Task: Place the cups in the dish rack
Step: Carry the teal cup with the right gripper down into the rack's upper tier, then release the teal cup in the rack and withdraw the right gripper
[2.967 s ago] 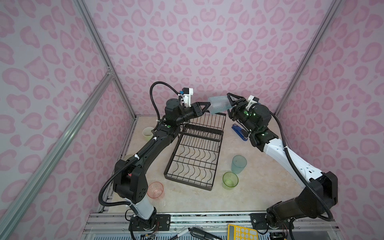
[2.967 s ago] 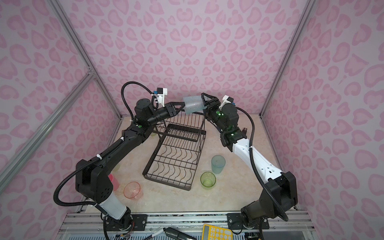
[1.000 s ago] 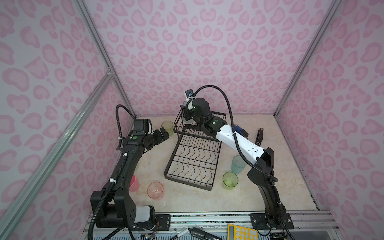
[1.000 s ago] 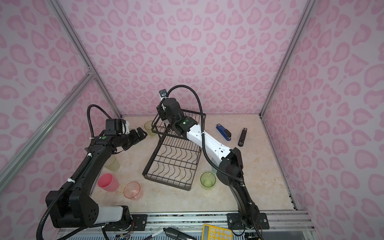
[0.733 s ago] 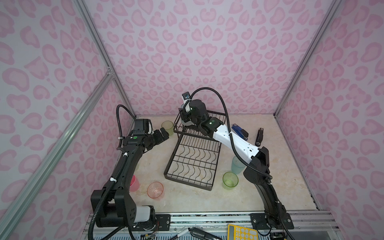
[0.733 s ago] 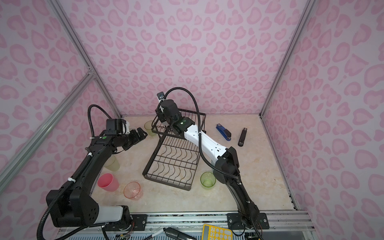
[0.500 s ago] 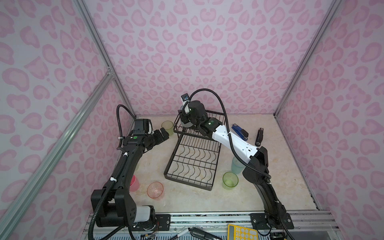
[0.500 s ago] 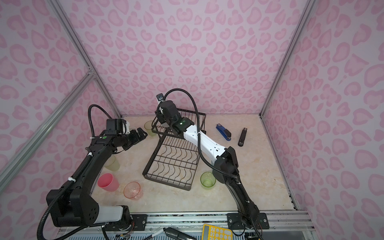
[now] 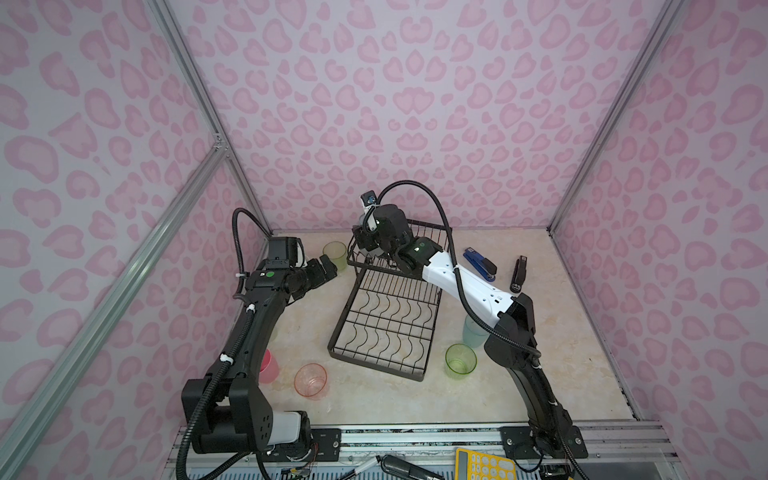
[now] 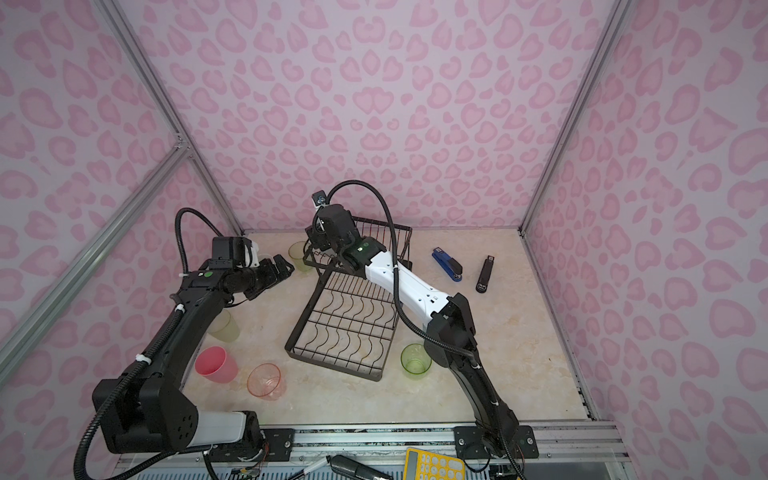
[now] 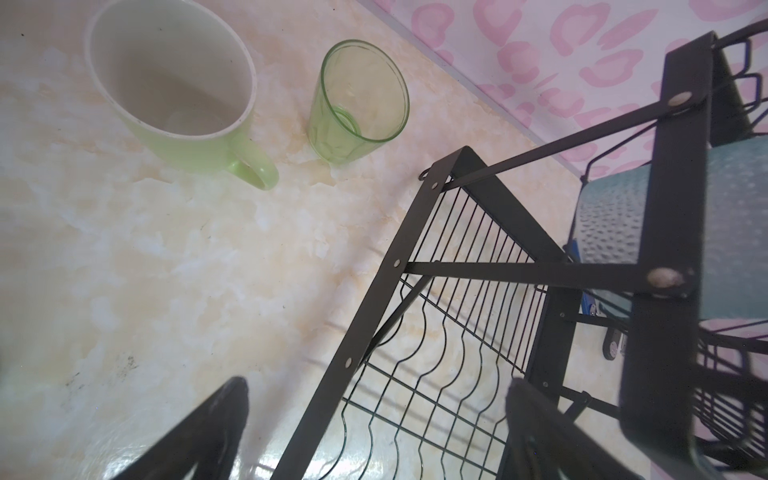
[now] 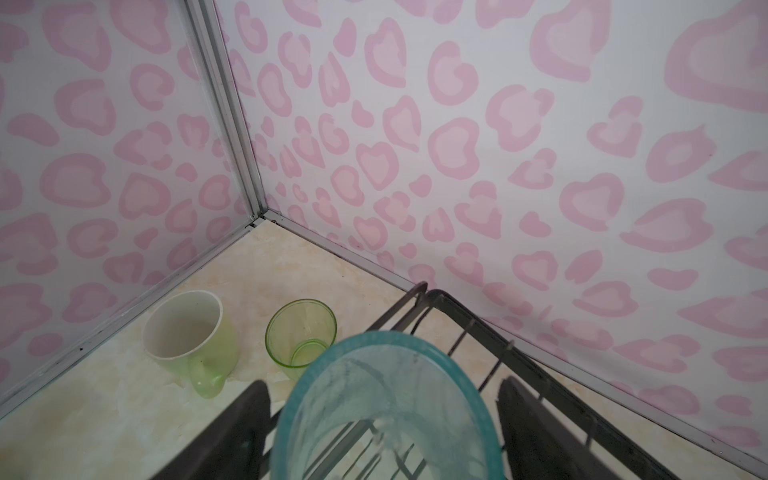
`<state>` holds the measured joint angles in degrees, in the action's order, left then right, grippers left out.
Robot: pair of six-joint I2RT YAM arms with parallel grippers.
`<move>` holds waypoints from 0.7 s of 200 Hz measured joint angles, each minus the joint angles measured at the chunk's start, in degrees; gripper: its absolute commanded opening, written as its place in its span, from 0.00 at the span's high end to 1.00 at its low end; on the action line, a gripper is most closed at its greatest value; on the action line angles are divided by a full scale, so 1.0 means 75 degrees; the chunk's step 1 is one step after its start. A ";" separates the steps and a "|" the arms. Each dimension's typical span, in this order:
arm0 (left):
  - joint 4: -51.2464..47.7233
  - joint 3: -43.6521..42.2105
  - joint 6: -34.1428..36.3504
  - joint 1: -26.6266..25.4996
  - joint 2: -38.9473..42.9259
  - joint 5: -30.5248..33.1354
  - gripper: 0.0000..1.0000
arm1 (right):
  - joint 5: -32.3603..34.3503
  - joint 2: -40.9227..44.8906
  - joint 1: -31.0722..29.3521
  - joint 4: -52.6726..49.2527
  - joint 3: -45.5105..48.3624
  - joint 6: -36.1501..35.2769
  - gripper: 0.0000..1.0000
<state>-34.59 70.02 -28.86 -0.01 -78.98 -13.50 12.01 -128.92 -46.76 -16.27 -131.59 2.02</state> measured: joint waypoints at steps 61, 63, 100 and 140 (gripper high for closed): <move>-0.0230 0.0219 0.0020 0.0000 0.0020 0.0312 0.02 | 0.0140 0.1189 0.0000 0.0195 0.0877 0.0026 0.07; -0.0248 0.0230 0.0020 0.0000 0.0020 0.0341 0.02 | 0.0146 0.1239 0.0000 0.0210 0.0930 0.0029 0.07; -0.0443 0.0469 0.0020 0.0017 0.0020 0.0691 0.00 | 0.0335 0.2346 0.0000 0.0478 0.2157 0.0012 0.09; -0.0740 0.0804 0.0017 0.0052 -0.0134 0.1221 0.05 | 0.0577 0.3637 0.0026 0.0801 0.3608 -0.0003 0.12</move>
<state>-40.14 76.05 -28.73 0.38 -79.99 -4.34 16.34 -101.65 -46.57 -10.26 -104.53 2.00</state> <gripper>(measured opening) 0.962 0.884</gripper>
